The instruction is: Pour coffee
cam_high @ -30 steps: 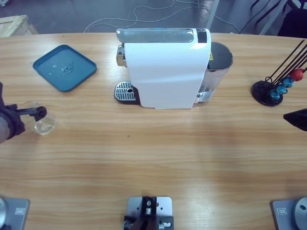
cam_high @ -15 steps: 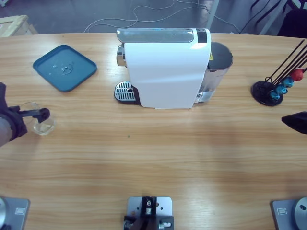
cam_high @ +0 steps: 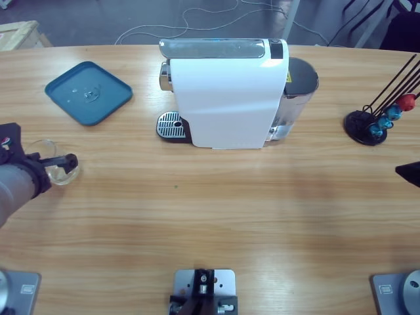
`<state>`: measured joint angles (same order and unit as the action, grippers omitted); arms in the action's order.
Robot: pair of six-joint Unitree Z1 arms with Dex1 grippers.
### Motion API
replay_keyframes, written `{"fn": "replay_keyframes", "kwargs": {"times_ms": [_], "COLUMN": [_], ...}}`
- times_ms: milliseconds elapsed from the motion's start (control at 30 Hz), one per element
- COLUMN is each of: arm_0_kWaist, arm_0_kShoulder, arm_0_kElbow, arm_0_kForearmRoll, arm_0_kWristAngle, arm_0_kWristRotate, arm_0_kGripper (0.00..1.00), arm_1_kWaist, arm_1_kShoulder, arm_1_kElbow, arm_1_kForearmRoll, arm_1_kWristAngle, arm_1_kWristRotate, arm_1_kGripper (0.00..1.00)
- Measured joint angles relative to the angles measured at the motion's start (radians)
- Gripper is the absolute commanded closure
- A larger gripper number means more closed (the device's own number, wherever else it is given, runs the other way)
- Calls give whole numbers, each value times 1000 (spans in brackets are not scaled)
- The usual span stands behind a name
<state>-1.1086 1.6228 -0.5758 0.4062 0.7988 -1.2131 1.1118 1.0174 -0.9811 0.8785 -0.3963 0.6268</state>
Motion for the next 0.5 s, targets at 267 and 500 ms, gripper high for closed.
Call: {"fn": "replay_keyframes", "kwargs": {"times_ms": [267,500], "arm_0_kWaist": [0,1], "arm_0_kShoulder": [0,0], "arm_0_kElbow": [0,0], "arm_0_kForearmRoll": [-3,-3], "arm_0_kWristAngle": [9,3], "arm_0_kWristRotate": [-57,-52], "arm_0_kGripper": [1000,1000], "arm_1_kWaist": [0,0], "arm_1_kShoulder": [-14,-16], "arm_1_kElbow": [9,11], "arm_1_kForearmRoll": [1,1], "arm_1_kWristAngle": [0,-12], "arm_1_kWristRotate": [16,17], "arm_1_kGripper": [0,0]}}
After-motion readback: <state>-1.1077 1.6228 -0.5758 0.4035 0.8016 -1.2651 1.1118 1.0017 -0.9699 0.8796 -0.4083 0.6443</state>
